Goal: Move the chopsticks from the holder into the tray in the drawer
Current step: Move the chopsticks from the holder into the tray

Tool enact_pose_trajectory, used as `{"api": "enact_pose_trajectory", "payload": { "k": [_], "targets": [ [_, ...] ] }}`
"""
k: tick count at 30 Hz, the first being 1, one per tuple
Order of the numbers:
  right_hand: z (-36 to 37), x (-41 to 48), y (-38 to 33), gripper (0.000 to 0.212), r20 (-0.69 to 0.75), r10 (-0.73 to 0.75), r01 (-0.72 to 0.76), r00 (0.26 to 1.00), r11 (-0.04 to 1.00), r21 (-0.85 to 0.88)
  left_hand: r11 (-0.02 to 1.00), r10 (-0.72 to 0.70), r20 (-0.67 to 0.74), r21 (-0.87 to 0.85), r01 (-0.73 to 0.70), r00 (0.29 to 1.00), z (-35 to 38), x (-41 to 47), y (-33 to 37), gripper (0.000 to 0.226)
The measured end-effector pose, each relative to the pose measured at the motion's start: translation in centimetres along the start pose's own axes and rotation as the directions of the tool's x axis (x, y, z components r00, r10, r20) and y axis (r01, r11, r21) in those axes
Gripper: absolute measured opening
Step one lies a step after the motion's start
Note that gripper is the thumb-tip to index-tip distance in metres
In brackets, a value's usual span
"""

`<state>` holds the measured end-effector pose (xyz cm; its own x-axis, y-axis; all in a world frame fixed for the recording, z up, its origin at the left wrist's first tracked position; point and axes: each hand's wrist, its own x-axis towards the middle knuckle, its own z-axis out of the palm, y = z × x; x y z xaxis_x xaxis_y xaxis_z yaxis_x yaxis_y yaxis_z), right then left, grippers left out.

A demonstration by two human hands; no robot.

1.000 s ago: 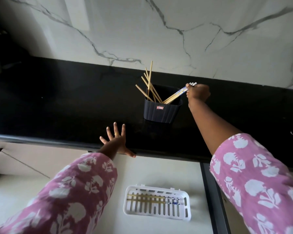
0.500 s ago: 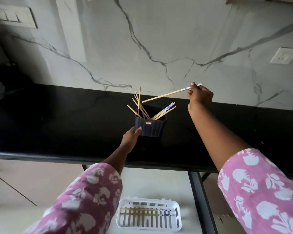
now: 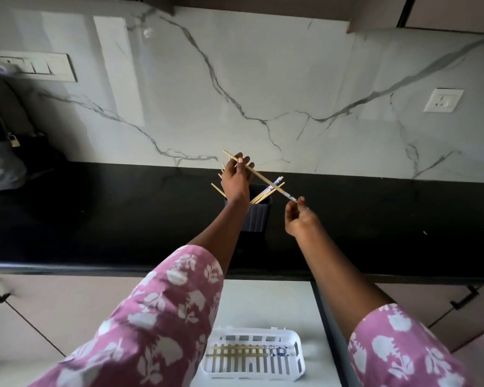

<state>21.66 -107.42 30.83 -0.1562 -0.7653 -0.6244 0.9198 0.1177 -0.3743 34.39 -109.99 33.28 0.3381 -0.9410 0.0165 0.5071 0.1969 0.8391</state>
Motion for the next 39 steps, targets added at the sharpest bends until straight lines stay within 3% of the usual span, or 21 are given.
{"api": "enact_pose_trajectory", "payload": {
  "k": [3, 5, 7, 9, 10, 12, 15, 17, 21, 25, 29, 32, 35, 39],
  "targets": [
    [-0.8, -0.4, 0.9, 0.016, -0.019, 0.080, -0.081, 0.997, 0.996, -0.024, 0.998, 0.044, 0.011, 0.035, -0.045, 0.999, 0.1, -0.6, 0.5, 0.028],
    [-1.2, -0.2, 1.2, 0.017, -0.047, 0.093, -0.101, 0.995, 0.970, -0.220, 0.992, 0.078, 0.029, 0.096, -0.081, 0.997, 0.1, -0.7, 0.7, 0.025],
    [-1.3, 0.5, 1.3, 0.025, -0.065, 0.006, -0.039, 0.998, 0.855, -0.518, 0.980, 0.102, 0.070, 0.164, -0.112, 0.992, -0.2, -0.7, 0.8, 0.021],
    [-1.4, 1.1, 1.4, 0.030, -0.014, -0.209, 0.120, 0.978, 0.616, -0.779, 0.967, 0.110, 0.113, 0.217, -0.132, 0.987, -0.4, -0.6, 0.8, 0.019],
    [-1.4, 1.6, 1.5, 0.030, 0.084, -0.345, 0.241, 0.935, 0.441, -0.865, 0.961, 0.108, 0.130, 0.239, -0.137, 0.986, -0.6, -0.6, 0.8, 0.019],
    [-1.5, 1.9, 1.7, 0.024, 0.405, -0.489, 0.499, 0.772, 0.072, -0.864, 0.950, 0.097, 0.162, 0.280, -0.140, 0.982, -0.9, -0.7, 0.5, 0.020],
    [-1.2, 0.6, 2.1, 0.022, 0.724, -0.359, 0.704, 0.589, -0.212, -0.678, 0.942, 0.055, 0.203, 0.315, -0.118, 0.978, -1.7, -1.0, -0.4, 0.024],
    [-1.1, 0.1, 2.6, 0.019, 0.810, -0.229, 0.739, 0.540, -0.333, -0.586, 0.941, 0.027, 0.206, 0.326, -0.095, 0.978, -2.2, -1.3, -1.2, 0.029],
    [-2.6, 1.4, 4.0, 0.019, 0.806, -0.103, 0.702, 0.582, -0.436, -0.563, 0.917, -0.032, 0.191, 0.397, -0.047, 0.981, -4.5, -1.1, -3.3, 0.023],
    [-5.2, 3.0, 5.5, 0.019, 0.739, 0.006, 0.664, 0.674, -0.444, -0.602, 0.887, -0.115, 0.130, 0.459, 0.043, 0.985, -8.3, -1.0, -5.8, 0.014],
    [-9.7, 5.0, 7.2, 0.015, 0.627, 0.081, 0.585, 0.775, -0.468, -0.662, 0.798, -0.204, -0.009, 0.578, 0.171, 0.979, -12.8, -0.5, -7.4, 0.037],
    [-13.5, 6.0, 8.6, 0.013, 0.552, 0.184, 0.557, 0.813, -0.522, -0.646, 0.567, -0.207, -0.061, 0.806, 0.171, 0.976, -16.0, -0.3, -8.5, 0.047],
    [-16.5, 6.5, 10.3, 0.016, 0.497, 0.261, 0.552, 0.827, -0.543, -0.633, 0.346, -0.243, -0.100, 0.920, 0.183, 0.965, -18.0, 0.1, -9.9, 0.048],
    [-19.9, 6.6, 12.4, 0.023, 0.357, 0.518, 0.628, 0.777, -0.673, -0.391, 0.062, -0.326, -0.118, 0.987, 0.146, 0.938, -18.6, 0.6, -11.9, 0.057]
  ]
}}
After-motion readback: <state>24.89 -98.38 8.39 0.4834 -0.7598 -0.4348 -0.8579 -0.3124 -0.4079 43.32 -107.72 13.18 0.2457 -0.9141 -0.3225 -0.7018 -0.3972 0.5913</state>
